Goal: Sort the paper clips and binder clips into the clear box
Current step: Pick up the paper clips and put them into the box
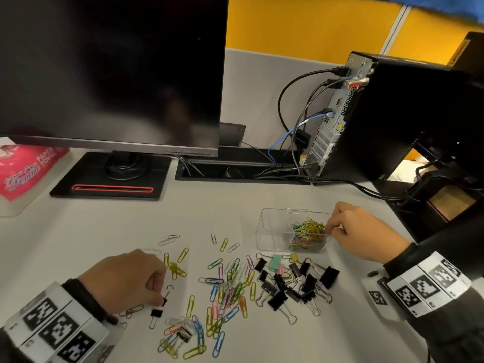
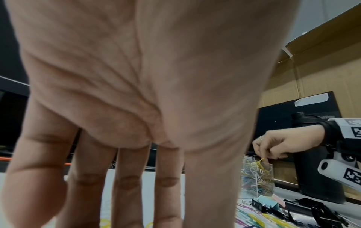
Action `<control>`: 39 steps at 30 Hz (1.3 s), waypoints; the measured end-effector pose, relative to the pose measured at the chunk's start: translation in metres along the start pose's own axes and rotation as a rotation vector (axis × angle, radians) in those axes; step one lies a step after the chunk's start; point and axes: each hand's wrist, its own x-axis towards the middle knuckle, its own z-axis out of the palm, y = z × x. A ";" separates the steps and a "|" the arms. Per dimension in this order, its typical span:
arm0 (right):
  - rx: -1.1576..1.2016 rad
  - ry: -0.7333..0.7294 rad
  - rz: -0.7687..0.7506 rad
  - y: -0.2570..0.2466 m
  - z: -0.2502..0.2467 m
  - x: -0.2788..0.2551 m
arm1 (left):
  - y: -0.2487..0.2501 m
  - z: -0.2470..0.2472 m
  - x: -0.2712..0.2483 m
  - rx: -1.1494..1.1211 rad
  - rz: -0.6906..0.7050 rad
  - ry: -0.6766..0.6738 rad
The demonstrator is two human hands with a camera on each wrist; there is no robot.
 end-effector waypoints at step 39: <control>0.476 -0.131 -0.517 -0.141 0.035 0.020 | -0.006 -0.001 0.002 -0.014 -0.006 -0.021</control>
